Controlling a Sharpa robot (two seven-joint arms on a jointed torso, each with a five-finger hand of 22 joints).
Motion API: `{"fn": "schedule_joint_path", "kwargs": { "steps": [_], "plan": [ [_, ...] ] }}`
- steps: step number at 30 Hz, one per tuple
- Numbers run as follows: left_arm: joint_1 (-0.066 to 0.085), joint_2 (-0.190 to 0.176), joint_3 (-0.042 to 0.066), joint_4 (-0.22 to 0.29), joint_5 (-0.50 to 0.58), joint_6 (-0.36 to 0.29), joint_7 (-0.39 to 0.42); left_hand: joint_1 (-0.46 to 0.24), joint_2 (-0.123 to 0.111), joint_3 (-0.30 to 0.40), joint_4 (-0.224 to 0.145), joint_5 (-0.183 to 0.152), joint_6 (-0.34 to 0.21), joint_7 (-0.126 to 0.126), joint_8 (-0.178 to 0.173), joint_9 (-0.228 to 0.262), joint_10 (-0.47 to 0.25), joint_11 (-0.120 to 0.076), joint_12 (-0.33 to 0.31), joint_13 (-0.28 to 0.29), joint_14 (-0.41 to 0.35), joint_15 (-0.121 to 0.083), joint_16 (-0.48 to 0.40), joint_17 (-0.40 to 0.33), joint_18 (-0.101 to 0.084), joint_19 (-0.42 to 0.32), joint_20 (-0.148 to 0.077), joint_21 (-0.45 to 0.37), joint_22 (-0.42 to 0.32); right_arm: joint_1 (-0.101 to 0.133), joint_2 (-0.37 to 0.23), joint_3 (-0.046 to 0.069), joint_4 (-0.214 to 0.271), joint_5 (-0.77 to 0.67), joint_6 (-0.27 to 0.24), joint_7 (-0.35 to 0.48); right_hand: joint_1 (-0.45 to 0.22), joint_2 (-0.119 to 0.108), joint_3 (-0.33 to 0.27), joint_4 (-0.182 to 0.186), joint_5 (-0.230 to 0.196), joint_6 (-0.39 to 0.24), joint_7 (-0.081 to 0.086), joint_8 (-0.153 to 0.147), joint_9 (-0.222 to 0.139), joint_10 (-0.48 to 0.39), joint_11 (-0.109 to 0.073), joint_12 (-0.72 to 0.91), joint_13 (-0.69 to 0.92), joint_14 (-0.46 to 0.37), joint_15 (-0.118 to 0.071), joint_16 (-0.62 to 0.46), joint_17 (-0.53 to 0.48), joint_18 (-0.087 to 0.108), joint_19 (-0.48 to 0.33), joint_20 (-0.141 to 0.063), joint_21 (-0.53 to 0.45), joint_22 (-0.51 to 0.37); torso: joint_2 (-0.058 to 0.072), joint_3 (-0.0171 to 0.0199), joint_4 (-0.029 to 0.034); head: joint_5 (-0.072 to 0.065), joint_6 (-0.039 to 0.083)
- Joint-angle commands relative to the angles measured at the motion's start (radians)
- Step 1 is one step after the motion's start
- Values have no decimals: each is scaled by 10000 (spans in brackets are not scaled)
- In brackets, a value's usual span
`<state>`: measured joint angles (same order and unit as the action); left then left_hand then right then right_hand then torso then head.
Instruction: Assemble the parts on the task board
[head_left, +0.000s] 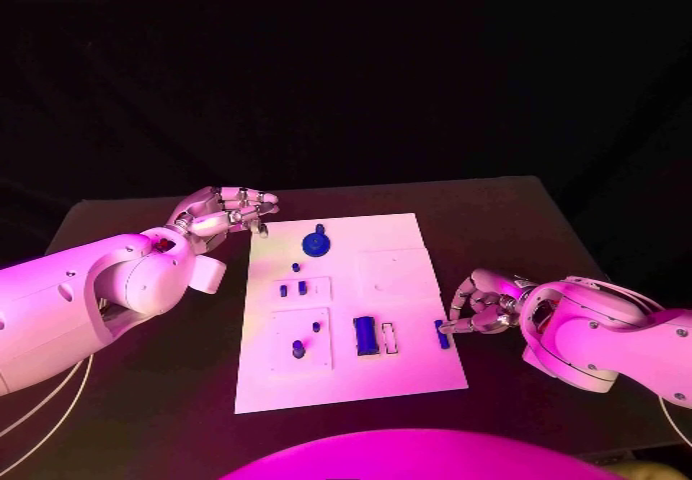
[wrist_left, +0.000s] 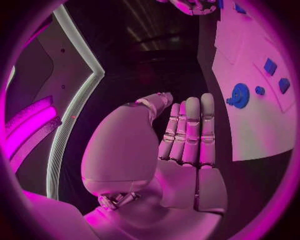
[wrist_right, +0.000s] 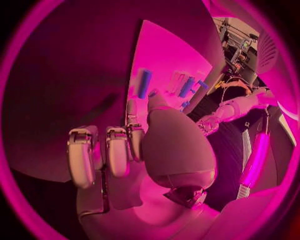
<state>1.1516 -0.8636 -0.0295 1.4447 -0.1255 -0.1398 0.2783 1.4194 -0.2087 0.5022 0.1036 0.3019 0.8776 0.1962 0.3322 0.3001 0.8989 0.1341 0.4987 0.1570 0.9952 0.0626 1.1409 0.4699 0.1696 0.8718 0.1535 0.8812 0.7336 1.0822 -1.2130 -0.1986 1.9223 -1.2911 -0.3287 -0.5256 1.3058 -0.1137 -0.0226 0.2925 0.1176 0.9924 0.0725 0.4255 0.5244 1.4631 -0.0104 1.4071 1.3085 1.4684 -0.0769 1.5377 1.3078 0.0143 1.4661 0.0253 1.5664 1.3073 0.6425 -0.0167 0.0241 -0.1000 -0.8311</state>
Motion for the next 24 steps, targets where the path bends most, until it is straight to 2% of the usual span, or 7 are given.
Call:
{"fn": "schedule_joint_path", "kwargs": {
  "steps": [1,5,7,9,13,20,24],
  "plan": [
    [-5,17,3,12,57,102,145,-31,102,-16,52,35,-58,-34,66,9,-51,-9,63,-4,-96,-4,-44,-10,131,-41,55,-58,-16,-119,73,-11,-20,-317,197,-48,-47,-37,53,-4,-48,79,-21,-29,-3,379,50,-36,1639,853,65,-13,1792,-143,1047,91,44,2635,6,0,14,8,-42],
    [-5,29,2,-13,47,111,136,-31,102,-16,52,35,-58,-34,66,9,-51,-9,63,-4,-96,-4,-44,-10,131,-41,55,-58,-16,-198,210,-13,-65,-344,112,-54,-53,-26,70,-8,-40,104,-29,-25,-1,376,44,-46,1633,852,62,-17,1785,-143,1047,91,44,2635,4,-4,-7,25,-58],
    [-5,41,2,-24,40,123,130,-31,102,-16,52,35,-58,-34,66,9,-51,-9,63,-4,-96,-4,-44,-10,131,-41,55,-58,-16,-226,290,-14,-99,-360,100,-59,-50,-11,91,-13,-32,126,-37,-23,1,373,38,-55,1628,855,58,-10,1802,-143,1047,90,44,2635,4,-11,5,28,-77],
    [-5,47,1,-28,30,132,119,-31,102,-16,52,35,-58,-34,66,9,-51,-9,63,-4,-96,-4,-44,-10,131,-41,55,-58,-16,-248,365,-14,-147,-371,103,-63,-40,1,111,-20,-24,139,-43,-23,2,370,33,-64,1623,854,54,-13,1794,-143,1047,89,44,2635,0,-1,23,25,-93],
    [-5,44,1,-34,17,144,94,-28,103,-15,52,36,-63,-34,68,9,-57,-9,67,-4,-98,-4,-41,-10,131,-42,56,-60,-17,-325,502,-14,-242,-396,136,-72,59,23,187,-52,-9,155,-58,-45,0,376,18,-55,1630,852,41,-17,1786,-143,1047,82,44,2635,0,5,15,10,-101],
    [-5,44,1,-39,8,159,65,-28,103,-15,52,36,-63,-34,68,9,-57,-9,67,-4,-98,-4,-41,-10,131,-42,56,-60,-17,-454,773,-14,-421,-576,299,-94,441,43,401,-118,54,185,-82,-119,-17,375,-8,-63,1630,853,16,-16,1794,-143,1047,60,44,2635,-3,0,-1,41,-113],
    [-5,47,1,-36,-2,172,50,-28,103,-15,52,36,-63,-34,68,9,-57,-9,67,-4,-98,-4,-41,-10,131,-42,56,-60,-17,-491,897,-15,-538,-834,547,-125,918,-26,643,-232,-25,221,-94,-199,-45,366,-23,-81,1626,852,-2,-20,1788,-143,1047,43,44,2635,-10,0,24,39,-111]
  ]
}}
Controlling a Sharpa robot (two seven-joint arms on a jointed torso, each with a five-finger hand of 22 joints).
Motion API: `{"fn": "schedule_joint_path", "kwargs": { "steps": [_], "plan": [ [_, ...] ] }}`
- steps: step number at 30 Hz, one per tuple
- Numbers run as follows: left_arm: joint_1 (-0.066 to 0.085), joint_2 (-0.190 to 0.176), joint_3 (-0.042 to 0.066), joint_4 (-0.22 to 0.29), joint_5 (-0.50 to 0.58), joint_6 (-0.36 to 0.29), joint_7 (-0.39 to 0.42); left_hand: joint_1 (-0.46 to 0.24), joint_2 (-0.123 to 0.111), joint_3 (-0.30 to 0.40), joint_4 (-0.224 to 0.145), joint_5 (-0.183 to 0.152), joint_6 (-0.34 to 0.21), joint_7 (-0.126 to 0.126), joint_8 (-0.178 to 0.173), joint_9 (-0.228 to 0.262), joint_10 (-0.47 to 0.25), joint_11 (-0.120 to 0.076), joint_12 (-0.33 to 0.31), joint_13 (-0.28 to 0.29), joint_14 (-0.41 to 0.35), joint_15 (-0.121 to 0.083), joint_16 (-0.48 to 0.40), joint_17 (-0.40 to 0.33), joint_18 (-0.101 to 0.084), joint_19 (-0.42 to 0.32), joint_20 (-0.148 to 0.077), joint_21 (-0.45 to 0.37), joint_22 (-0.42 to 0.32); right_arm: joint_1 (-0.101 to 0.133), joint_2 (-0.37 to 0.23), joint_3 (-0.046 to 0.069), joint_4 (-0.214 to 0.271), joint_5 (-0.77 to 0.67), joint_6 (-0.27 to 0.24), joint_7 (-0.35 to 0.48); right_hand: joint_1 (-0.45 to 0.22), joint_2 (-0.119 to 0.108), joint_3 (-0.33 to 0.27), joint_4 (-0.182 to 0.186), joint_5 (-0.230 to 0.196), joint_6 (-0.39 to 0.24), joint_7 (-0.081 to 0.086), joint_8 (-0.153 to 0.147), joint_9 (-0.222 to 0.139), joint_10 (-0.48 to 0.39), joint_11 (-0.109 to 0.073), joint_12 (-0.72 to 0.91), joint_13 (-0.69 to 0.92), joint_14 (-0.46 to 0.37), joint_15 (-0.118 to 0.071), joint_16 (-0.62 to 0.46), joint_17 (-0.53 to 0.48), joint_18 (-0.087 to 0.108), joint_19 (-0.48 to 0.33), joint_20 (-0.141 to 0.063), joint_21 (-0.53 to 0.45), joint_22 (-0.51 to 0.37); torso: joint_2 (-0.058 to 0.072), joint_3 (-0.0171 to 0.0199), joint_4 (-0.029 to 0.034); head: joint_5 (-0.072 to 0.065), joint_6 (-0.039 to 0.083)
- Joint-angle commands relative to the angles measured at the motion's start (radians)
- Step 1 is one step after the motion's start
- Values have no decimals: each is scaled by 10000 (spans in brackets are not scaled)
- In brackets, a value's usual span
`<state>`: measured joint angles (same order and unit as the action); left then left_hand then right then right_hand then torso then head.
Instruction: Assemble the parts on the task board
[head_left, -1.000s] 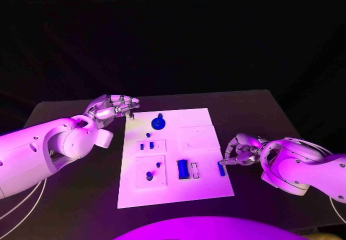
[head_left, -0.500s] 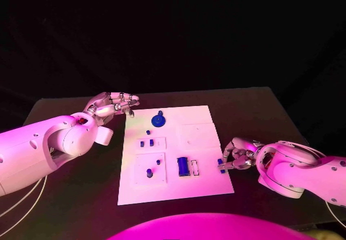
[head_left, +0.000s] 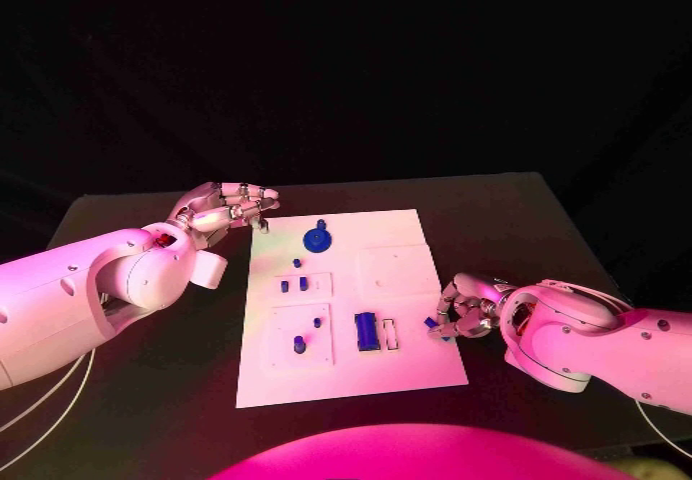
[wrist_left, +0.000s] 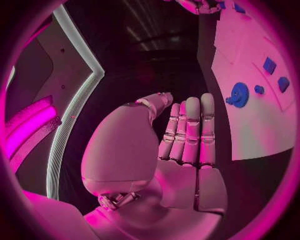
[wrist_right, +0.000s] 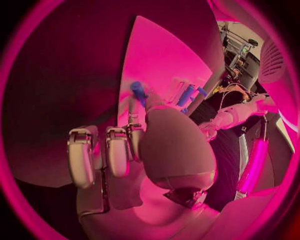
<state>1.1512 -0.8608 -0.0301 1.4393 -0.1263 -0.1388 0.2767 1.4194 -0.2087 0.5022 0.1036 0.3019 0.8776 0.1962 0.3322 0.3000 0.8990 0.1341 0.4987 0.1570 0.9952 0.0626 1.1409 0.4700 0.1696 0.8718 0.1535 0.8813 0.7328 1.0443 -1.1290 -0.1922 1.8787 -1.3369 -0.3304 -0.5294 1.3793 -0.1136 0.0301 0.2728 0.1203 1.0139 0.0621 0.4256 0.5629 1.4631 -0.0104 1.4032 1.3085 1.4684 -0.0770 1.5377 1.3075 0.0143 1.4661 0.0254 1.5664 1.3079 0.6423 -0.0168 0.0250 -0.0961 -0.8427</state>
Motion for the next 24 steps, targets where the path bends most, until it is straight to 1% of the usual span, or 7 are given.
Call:
{"fn": "schedule_joint_path", "kwargs": {
  "steps": [1,8,12,13,15,19,24],
  "plan": [
    [-1,17,6,19,3,162,62,-28,103,-15,52,36,-63,-34,67,10,-57,-8,67,-4,-98,-3,-41,-11,132,-42,56,-60,-9,-120,83,-80,-126,-472,649,-97,320,-62,227,-50,-212,22,11,-232,-444,361,-22,-51,1623,850,-2,-25,1783,-143,1046,38,44,2629,-8,0,14,0,5],
    [0,-9,2,7,-9,158,5,-24,110,-11,52,39,-79,-30,68,8,-68,-6,72,-5,-103,-3,-35,-11,133,-43,57,-64,-9,-172,200,-85,-148,-1171,955,-151,890,-452,785,-85,194,128,35,-426,-538,338,-7,-92,1614,854,10,-19,1808,-143,1046,43,44,2629,-10,-15,-10,-7,18],
    [1,-8,0,8,-24,158,-6,-21,114,-9,52,40,-82,-29,70,8,-71,-6,75,-5,-105,-2,-34,-11,133,-44,58,-65,-9,-181,229,-86,-97,-1277,841,-167,1124,-687,1406,0,1281,233,46,-588,-621,323,-3,-114,1613,853,11,-22,1809,-143,1046,44,44,2629,-9,-6,9,-10,49],
    [1,-7,-1,9,-29,157,-7,-20,115,-9,51,40,-83,-29,72,9,-74,-5,77,-5,-107,-2,-32,-11,133,-44,58,-66,-9,-183,234,-86,-77,-1282,779,-169,1095,-814,1713,75,1942,287,47,-632,-638,327,-7,-101,1625,853,10,-24,1808,-143,1046,38,44,2629,-10,-6,13,-6,50],
    [1,-7,-1,13,-36,152,-6,-8,121,-3,46,42,-84,-30,75,9,-78,-6,80,-5,-109,-3,-30,-11,134,-45,58,-66,-9,-183,234,-85,-28,-1276,653,-173,1020,-981,2168,105,2583,348,48,-664,-632,336,-16,-87,1638,856,7,-20,1821,-143,1046,27,44,2629,-6,-1,10,13,61],
    [1,-6,-2,18,-43,144,-3,9,131,7,37,46,-86,-31,79,10,-83,-8,84,-5,-113,-4,-29,-12,136,-45,57,-65,-7,-166,215,-83,85,-1168,395,-176,965,-1075,2789,33,3121,400,16,-651,-576,350,-41,-72,1652,860,-18,-12,1842,-143,1046,18,44,2629,-5,-5,10,24,59],
    [1,-3,-4,5,-47,134,-17,28,148,20,29,49,-86,-31,86,11,-86,-8,90,-5,-117,-6,-26,-12,137,-44,56,-64,-5,-6,199,-79,222,-987,-66,-182,813,-958,3782,-217,3143,346,-14,-505,-350,386,-74,-45,1668,869,-48,4,1882,-143,1046,-13,44,2629,-6,3,-2,69,71]
  ]
}}
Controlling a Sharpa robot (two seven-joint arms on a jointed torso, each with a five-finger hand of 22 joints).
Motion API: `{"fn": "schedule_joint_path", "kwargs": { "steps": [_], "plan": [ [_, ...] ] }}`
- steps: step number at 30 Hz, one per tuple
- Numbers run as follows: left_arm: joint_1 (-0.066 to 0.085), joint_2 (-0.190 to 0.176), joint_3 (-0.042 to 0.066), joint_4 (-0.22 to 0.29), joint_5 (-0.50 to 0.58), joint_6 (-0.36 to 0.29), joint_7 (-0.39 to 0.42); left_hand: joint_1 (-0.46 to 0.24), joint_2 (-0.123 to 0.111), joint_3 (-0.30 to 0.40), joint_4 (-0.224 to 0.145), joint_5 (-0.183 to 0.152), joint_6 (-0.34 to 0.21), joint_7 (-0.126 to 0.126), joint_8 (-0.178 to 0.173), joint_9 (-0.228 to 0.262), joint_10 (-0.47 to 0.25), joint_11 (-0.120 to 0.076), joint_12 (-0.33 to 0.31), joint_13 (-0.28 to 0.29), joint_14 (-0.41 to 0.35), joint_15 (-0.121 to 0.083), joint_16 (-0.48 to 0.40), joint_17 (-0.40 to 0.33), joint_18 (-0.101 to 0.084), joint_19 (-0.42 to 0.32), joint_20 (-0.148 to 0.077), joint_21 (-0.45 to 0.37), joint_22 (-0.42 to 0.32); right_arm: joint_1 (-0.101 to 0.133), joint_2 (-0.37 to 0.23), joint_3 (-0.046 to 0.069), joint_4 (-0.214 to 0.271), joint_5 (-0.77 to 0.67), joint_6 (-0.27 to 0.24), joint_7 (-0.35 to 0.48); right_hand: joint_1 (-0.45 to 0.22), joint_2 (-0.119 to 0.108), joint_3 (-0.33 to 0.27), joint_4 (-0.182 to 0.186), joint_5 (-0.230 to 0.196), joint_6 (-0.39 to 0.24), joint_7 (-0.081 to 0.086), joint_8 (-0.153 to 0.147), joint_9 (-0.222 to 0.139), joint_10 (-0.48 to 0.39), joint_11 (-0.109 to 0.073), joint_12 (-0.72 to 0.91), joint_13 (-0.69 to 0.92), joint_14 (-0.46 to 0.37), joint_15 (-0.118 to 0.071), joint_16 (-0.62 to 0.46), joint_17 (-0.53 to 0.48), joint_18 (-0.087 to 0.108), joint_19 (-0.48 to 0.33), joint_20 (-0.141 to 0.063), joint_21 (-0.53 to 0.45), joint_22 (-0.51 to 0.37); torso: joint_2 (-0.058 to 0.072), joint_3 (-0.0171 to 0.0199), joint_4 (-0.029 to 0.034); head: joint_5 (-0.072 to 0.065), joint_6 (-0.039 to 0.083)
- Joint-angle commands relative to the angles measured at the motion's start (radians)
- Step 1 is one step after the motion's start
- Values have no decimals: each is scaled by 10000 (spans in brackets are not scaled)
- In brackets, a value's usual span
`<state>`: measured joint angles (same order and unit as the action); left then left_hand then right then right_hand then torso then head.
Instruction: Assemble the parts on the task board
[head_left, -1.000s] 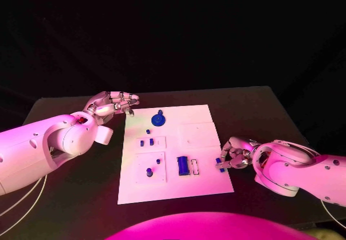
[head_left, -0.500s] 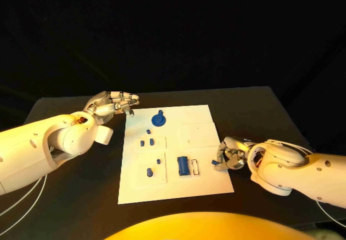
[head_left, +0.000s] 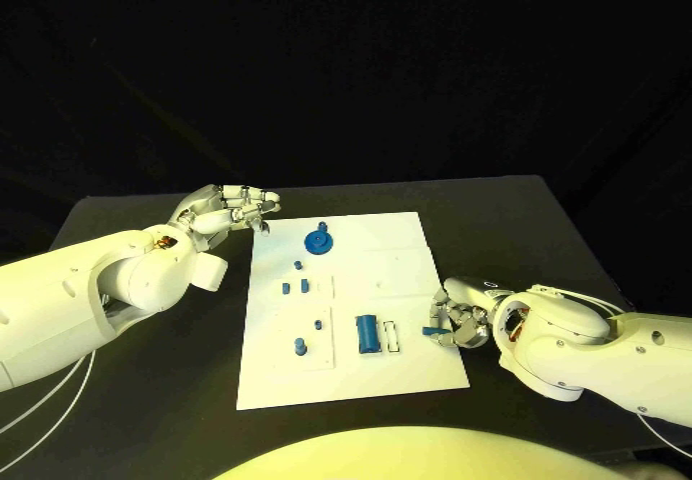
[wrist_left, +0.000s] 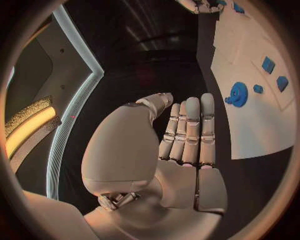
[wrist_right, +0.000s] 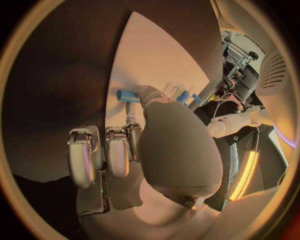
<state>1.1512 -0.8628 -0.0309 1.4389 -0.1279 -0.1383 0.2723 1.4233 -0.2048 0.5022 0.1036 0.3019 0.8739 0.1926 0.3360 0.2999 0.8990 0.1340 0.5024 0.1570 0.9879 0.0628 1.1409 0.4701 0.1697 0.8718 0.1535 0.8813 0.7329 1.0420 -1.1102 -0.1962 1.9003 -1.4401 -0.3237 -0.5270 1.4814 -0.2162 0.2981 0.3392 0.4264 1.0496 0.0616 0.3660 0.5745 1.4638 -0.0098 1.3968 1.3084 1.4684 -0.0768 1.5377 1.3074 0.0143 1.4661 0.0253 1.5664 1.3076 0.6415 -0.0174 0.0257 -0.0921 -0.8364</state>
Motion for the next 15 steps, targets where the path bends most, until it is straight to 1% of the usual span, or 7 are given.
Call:
{"fn": "schedule_joint_path", "kwargs": {
  "steps": [1,2,4,8,9,12,15],
  "plan": [
    [2,19,4,7,-32,131,23,-11,109,20,29,49,-49,6,48,11,-87,-8,53,-5,-44,-8,-26,-13,136,-45,56,-63,-6,56,15,-39,27,121,-205,-205,-279,59,1235,-937,86,-41,-8,125,-411,383,-77,15,1667,871,-47,7,1889,-143,1047,-13,44,2631,1,8,-8,30,8],
    [2,21,3,8,-33,131,21,-11,109,20,29,49,-49,6,48,11,-87,-8,53,-5,-44,-8,-26,-13,136,-45,56,-63,-6,95,23,-38,59,239,-298,-201,-338,46,1323,-980,85,-62,-12,152,-371,385,-73,14,1667,871,-48,8,1891,-143,1047,-13,44,2631,2,9,-6,33,2],
    [2,24,2,9,-34,131,20,-11,109,20,29,49,-49,6,48,11,-87,-8,53,-5,-44,-8,-26,-13,136,-45,56,-63,-6,145,61,-37,124,541,-476,-189,-707,13,1772,-1194,83,-177,-4,281,-166,405,-88,24,1675,878,-45,20,1921,-143,1047,-13,44,2631,3,7,-1,37,-2],
    [2,34,1,10,-39,136,27,32,135,44,4,54,-52,6,62,13,-93,-9,68,-4,-53,-11,-22,-15,138,-44,53,-55,3,201,263,-36,251,1544,-759,-153,-1210,58,2171,-1329,99,-309,-8,365,8,420,-72,30,1682,881,-43,26,1936,-143,1047,-10,44,2631,12,9,-13,72,8],
    [2,37,1,12,-43,142,27,38,137,47,0,55,-54,6,63,13,-93,-10,70,-4,-55,-12,-21,-16,138,-44,52,-54,4,207,307,-36,273,1724,-791,-150,-1309,74,2210,-1313,83,-327,-6,367,23,423,-70,32,1684,879,-41,22,1926,-143,1047,-8,44,2631,11,7,-12,67,0],
    [1,48,1,16,-128,178,23,73,141,65,-27,74,-62,9,68,13,-101,-8,78,-6,-62,-15,-20,-18,140,-44,47,-42,15,218,466,-35,323,2187,-871,-147,-1674,101,2389,-1366,-209,-375,-22,394,102,432,-79,42,1694,878,-49,19,1921,-143,1047,-8,44,2631,6,0,-1,52,-31],
    [1,52,1,22,-224,224,27,108,159,116,-59,105,-111,34,61,1,-132,8,88,-13,-83,-10,-23,-29,136,-51,41,-4,49,215,608,-35,310,2503,-924,-147,-1897,95,2452,-1368,-289,-382,-20,403,135,435,-77,45,1698,878,-47,18,1920,-143,1047,-11,44,2631,6,-1,-7,53,-38]
  ]
}}
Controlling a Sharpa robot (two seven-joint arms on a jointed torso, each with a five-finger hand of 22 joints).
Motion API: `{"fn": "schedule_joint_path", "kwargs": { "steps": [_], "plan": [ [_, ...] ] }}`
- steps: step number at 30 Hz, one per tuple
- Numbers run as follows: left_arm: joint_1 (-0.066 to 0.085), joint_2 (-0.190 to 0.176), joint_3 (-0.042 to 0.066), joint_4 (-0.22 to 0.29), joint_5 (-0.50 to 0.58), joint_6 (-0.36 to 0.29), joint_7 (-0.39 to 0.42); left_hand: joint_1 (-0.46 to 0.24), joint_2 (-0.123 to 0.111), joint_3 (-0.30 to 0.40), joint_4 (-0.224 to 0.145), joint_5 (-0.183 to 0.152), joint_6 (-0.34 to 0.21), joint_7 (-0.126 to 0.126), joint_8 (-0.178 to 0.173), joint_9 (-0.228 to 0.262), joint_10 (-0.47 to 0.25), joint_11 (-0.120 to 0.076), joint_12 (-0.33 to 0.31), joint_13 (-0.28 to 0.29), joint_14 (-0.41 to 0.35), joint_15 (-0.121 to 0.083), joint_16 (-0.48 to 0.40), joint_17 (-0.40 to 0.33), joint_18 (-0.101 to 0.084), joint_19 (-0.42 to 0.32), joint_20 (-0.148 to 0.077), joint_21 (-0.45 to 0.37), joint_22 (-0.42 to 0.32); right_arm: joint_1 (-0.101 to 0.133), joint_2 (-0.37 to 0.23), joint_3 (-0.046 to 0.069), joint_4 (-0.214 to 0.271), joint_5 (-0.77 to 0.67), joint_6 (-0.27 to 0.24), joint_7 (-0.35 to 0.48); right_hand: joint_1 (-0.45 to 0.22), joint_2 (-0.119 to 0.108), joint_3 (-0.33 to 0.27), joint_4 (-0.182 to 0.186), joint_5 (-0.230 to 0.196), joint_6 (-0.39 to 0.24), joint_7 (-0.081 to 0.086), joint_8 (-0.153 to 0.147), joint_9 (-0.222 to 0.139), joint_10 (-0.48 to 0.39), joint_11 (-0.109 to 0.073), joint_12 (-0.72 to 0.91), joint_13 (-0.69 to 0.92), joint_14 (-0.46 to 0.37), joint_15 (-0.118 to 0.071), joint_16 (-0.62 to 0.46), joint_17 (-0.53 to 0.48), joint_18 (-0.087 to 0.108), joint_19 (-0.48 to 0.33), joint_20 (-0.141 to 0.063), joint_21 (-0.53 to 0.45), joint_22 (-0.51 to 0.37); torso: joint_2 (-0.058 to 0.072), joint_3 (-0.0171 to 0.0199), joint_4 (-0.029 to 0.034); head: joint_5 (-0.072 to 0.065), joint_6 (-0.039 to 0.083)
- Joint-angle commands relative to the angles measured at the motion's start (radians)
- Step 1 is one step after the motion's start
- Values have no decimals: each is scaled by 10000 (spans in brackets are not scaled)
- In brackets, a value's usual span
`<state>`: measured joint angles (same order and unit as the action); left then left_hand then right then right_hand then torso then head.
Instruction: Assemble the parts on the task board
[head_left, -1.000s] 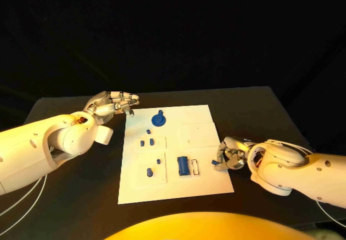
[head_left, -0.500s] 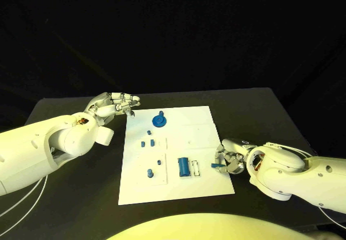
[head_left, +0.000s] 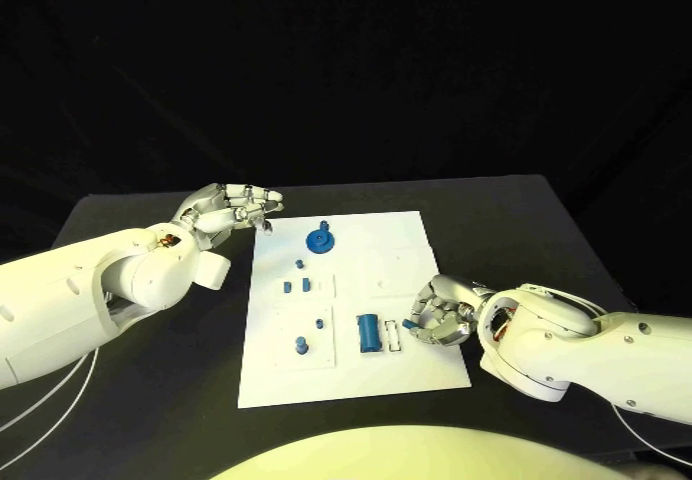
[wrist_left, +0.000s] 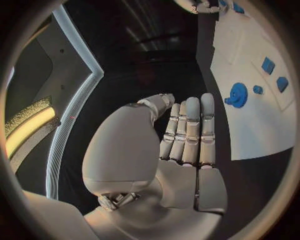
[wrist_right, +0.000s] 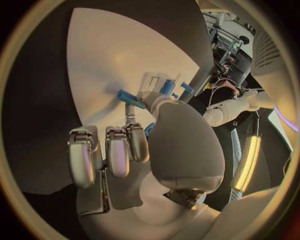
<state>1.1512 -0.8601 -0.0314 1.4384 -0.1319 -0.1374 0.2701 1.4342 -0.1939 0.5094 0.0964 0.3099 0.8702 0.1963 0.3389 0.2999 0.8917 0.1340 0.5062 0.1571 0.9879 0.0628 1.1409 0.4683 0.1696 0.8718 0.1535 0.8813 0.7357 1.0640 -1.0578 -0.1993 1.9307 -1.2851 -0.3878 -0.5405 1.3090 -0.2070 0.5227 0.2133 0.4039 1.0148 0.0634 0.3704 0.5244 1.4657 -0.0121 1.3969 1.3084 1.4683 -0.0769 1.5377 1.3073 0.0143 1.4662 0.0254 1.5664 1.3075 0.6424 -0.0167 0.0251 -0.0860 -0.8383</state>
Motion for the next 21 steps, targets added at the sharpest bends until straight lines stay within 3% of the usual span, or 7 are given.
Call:
{"fn": "schedule_joint_path", "kwargs": {
  "steps": [1,3,5,8,21],
  "plan": [
    [1,26,6,29,-204,227,52,-14,47,44,20,23,-80,0,30,0,-66,13,51,-15,-85,-6,-23,-12,135,-54,43,-1,25,-8,131,-4,-10,1040,-312,-13,-266,-2,222,-101,-77,-35,-37,360,646,417,-53,47,1700,880,-46,22,1928,-143,1046,-11,44,2633,-2,-9,1,-4,-21],
    [1,27,6,29,-228,256,63,-14,47,44,20,23,-80,0,30,0,-66,13,51,-15,-85,-6,-23,-12,135,-54,43,-1,25,-15,210,-4,-48,1157,-400,-16,-626,29,204,66,-222,-30,-20,350,653,430,-34,71,1715,882,-30,23,1932,-143,1046,-4,44,2633,-1,-7,2,3,-20],
    [1,26,6,32,-245,287,75,-80,9,23,50,15,-105,11,29,-5,-91,27,56,-20,-92,11,-17,-15,127,-71,53,1,34,-26,305,-5,-96,1248,-512,-25,-1061,91,198,226,-840,-11,-34,330,661,438,-43,78,1721,882,-31,22,1929,-143,1046,1,44,2633,-7,-6,4,18,3],
    [1,23,6,36,-260,317,88,-134,-21,0,79,12,-116,14,33,-7,-103,33,63,-21,-94,21,-9,-15,124,-83,63,-5,34,-56,439,-5,-166,1342,-585,-38,-1524,151,176,409,-1383,34,-27,303,662,450,-35,94,1733,881,-29,20,1925,-143,1046,3,44,2633,-5,-1,-2,38,5],
    [1,14,6,41,-273,364,86,-151,-30,-6,88,11,-118,14,36,-7,-108,34,67,-22,-96,24,-5,-15,124,-87,67,-9,34,-139,660,-6,-280,1453,-361,-61,-2027,135,109,576,-1600,104,-28,276,663,475,-32,153,1770,885,-27,27,1940,-143,1046,7,44,2633,-5,2,2,56,-38]
  ]
}}
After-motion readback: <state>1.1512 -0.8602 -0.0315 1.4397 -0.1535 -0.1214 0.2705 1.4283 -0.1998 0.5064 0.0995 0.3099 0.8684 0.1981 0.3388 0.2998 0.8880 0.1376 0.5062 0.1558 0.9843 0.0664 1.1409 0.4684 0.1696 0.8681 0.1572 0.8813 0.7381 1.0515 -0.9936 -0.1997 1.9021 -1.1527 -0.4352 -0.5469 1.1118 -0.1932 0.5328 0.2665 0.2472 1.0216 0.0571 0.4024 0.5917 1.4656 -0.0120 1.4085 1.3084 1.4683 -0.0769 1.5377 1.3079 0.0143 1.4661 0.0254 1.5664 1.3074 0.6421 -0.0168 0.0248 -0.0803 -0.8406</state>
